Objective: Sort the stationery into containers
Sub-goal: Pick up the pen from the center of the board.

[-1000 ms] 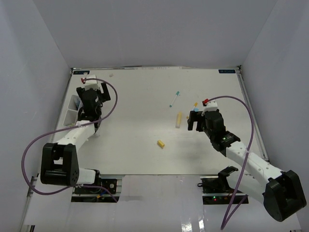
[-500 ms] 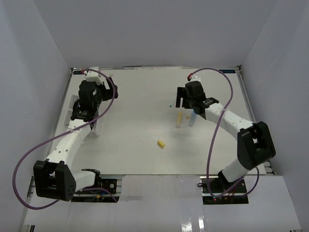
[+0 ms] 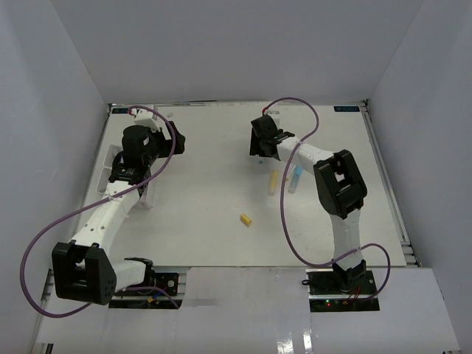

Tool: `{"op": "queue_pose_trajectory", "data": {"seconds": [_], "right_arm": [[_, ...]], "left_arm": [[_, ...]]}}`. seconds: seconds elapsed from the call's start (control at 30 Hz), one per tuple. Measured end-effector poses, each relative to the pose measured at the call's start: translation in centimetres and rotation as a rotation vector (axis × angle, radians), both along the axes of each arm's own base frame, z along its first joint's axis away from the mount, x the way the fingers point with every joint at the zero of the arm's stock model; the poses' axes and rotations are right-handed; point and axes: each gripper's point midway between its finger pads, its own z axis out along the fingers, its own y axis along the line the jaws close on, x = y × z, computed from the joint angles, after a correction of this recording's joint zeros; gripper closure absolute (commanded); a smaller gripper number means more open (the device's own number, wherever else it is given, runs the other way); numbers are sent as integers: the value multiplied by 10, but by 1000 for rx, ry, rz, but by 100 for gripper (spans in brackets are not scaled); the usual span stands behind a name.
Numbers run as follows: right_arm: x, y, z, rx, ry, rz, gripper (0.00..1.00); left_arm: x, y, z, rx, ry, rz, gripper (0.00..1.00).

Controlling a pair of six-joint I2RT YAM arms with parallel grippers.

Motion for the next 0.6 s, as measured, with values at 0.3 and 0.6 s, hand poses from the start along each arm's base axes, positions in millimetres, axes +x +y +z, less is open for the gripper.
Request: {"op": "queue_pose_trajectory", "data": {"seconds": [0.3,0.6], "right_arm": [[14,-5,-34,-70,43,-69,46],[8,-8,-41,-58,34,-83,80]], "left_arm": [[-2,-6,0,-27,6,-26,2],[-7,-21,2,-92,21,-86,2]]}}
